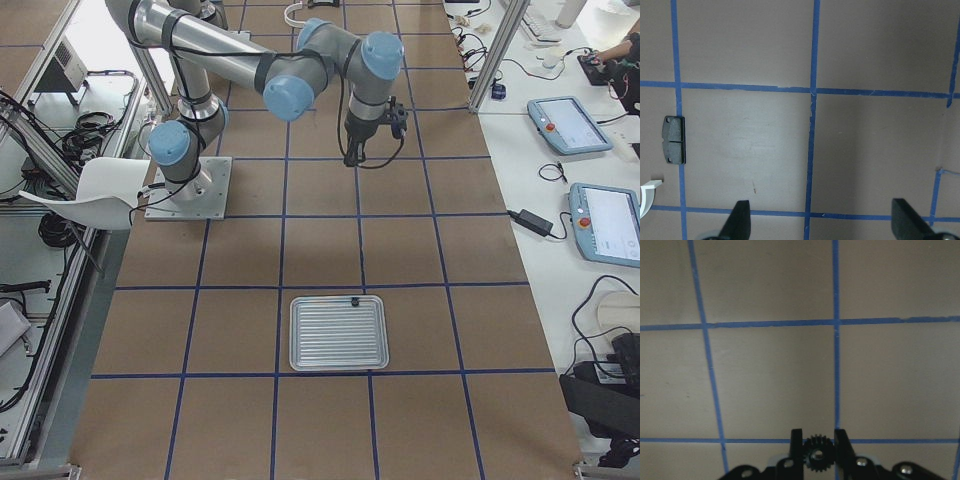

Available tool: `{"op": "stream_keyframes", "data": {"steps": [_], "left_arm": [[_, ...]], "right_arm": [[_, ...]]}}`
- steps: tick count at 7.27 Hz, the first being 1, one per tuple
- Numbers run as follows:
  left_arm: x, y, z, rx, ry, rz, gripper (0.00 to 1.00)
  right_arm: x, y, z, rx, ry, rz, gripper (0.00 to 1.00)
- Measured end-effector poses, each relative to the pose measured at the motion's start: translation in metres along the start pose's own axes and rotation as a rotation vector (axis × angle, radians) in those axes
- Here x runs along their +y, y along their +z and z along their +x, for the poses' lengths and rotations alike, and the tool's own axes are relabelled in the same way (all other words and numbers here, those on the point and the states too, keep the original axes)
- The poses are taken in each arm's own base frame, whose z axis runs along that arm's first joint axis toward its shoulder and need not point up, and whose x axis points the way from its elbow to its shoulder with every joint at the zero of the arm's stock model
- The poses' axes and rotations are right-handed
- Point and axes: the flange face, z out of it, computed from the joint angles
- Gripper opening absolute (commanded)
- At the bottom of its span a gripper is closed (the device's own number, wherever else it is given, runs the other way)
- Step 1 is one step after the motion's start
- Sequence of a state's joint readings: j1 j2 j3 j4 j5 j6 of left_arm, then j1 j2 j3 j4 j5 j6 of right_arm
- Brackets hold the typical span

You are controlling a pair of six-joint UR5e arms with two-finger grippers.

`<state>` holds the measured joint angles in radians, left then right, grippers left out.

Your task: Place bearing gear from tray to pile

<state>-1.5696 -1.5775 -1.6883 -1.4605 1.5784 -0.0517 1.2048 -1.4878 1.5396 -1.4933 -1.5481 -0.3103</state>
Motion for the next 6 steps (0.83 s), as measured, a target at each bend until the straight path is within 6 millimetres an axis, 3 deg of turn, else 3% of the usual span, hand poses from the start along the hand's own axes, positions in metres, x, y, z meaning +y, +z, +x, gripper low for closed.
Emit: {"op": "stream_keyframes", "data": {"steps": [2,3,5,6], "left_arm": [[-0.001,0.002,-0.001,0.0,-0.001,-0.001,1.0],[-0.002,0.003,-0.001,0.0,-0.002,-0.003,1.0],[-0.008,0.013,-0.002,-0.001,-0.007,-0.017,1.0],[-0.014,0.021,-0.008,0.0,-0.018,-0.023,1.0]], "right_arm": [[0.002,0.02,-0.128,0.011,0.11,-0.014,0.1],[0.003,0.044,-0.189,0.013,0.165,0.001,0.11],[0.002,0.112,-0.297,0.006,0.194,0.054,0.11],[0.003,0.151,-0.335,0.008,0.156,0.052,0.12]]}}
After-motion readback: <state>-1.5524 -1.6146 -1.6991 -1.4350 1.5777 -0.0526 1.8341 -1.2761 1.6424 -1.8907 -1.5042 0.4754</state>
